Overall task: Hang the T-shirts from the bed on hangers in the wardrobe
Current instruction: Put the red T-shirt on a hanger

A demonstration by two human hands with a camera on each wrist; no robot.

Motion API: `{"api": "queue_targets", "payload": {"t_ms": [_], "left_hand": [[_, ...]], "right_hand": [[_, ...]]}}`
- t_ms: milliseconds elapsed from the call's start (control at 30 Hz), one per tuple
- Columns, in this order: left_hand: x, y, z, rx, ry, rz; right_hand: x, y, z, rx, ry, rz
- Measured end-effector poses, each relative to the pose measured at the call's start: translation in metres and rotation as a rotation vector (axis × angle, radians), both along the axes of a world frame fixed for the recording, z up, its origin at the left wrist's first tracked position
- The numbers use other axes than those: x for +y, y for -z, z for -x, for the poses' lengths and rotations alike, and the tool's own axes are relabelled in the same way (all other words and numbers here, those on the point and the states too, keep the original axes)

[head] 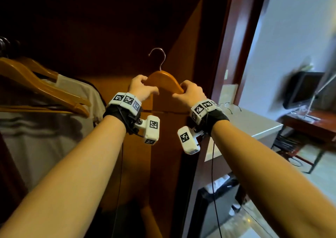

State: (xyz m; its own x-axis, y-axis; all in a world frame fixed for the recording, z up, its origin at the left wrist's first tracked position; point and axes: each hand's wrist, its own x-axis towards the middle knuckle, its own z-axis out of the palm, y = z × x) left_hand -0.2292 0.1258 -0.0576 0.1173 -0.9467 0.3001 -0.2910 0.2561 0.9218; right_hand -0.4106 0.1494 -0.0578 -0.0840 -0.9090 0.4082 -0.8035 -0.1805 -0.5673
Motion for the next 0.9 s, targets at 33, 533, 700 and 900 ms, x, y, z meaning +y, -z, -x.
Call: {"api": "queue_targets", "payload": {"t_ms": [33, 533, 700, 900], "left_hand": [[0.003, 0.002, 0.011, 0.013, 0.032, -0.005], [0.094, 0.042, 0.26, 0.16, 0.243, -0.032], [0.115, 0.064, 0.364, 0.177, 0.311, -0.065], [0.126, 0.084, 0.48, 0.178, 0.455, -0.092]], "right_hand": [[0.006, 0.001, 0.01, -0.003, 0.007, -0.003], [0.115, 0.044, 0.254, -0.066, 0.15, -0.084], [0.154, 0.058, 0.347, -0.025, 0.267, -0.108], [0.176, 0.086, 0.449, -0.042, 0.473, -0.102]]}}
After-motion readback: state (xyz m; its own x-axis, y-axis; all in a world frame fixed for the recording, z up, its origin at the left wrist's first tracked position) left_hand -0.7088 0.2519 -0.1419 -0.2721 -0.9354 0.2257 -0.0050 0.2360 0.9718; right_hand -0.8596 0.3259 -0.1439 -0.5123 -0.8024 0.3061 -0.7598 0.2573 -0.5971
